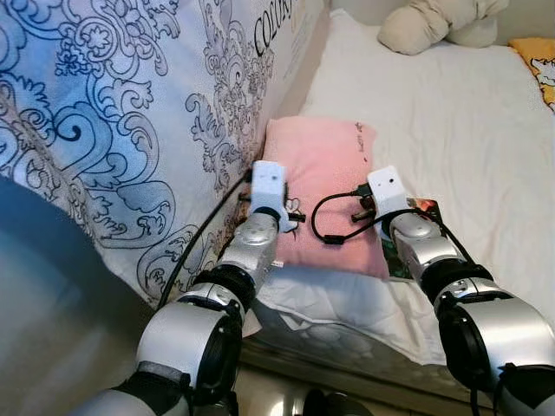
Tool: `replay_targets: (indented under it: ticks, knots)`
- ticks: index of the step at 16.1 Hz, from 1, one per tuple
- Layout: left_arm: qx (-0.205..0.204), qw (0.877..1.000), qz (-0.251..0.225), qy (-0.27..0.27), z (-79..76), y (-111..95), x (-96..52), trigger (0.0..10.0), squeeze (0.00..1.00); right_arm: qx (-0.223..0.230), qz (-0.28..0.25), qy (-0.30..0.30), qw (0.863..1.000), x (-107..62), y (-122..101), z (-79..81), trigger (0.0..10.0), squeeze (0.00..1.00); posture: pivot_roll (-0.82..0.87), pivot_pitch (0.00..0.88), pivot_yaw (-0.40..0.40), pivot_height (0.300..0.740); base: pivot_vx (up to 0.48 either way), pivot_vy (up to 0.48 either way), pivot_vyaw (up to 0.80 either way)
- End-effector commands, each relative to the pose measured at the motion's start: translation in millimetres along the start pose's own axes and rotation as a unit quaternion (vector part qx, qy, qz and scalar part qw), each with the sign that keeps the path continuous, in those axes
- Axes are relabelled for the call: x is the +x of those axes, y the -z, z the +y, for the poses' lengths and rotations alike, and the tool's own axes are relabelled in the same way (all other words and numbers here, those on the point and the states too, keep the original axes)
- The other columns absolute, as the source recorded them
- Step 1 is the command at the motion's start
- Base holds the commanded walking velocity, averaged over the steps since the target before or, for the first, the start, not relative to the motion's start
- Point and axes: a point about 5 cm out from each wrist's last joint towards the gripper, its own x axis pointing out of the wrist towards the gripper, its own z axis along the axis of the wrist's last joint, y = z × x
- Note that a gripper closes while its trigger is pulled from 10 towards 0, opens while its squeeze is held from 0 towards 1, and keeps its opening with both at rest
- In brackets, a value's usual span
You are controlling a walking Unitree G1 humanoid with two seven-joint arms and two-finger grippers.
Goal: Clean up the room
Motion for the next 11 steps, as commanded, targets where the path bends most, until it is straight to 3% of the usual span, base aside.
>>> replay_targets:
  ticks: [1,3,5,6,8,11]
  knots:
    - [0.064,0.997,-0.038,0.016,-5.3,-17.7,3.3,10.0,1.00,0.024,0.012,0.008,1.000,-0.6,5.3,-2.0,10.0,1.00,0.08,0.032,-0.051,0.740,0.000,0.000,0.00]
    - [0.087,0.994,-0.058,0.016,1.0,-28.0,5.2,10.0,1.00,0.048,0.018,0.008,0.999,-1.4,11.8,-0.9,10.0,1.00,0.08,0.019,-0.051,0.740,0.000,0.000,0.00]
    - [0.064,0.995,-0.070,0.018,1.5,-34.5,6.1,10.0,1.00,0.050,0.018,0.007,0.999,-1.9,13.7,-0.8,10.0,1.00,0.08,0.006,-0.054,0.740,0.000,0.000,0.00]
    - [0.008,0.997,-0.067,0.025,-3.9,-32.0,5.0,10.0,1.00,0.017,0.008,0.026,0.999,-1.0,5.5,-4.1,10.0,1.00,0.08,0.000,-0.057,0.740,0.000,0.000,0.00]
    - [-0.035,0.993,-0.101,0.057,-17.3,-28.2,-2.4,10.0,1.00,-0.027,-0.036,0.030,0.999,0.5,-17.3,-3.4,10.0,1.00,0.06,0.000,-0.056,0.740,0.000,0.000,0.00]
    - [-0.028,0.989,-0.129,0.060,-7.7,-22.5,-12.8,10.0,1.00,0.022,-0.047,0.040,0.998,-1.6,-14.4,-6.4,10.0,1.00,0.07,0.000,-0.068,0.740,0.000,0.000,0.00]
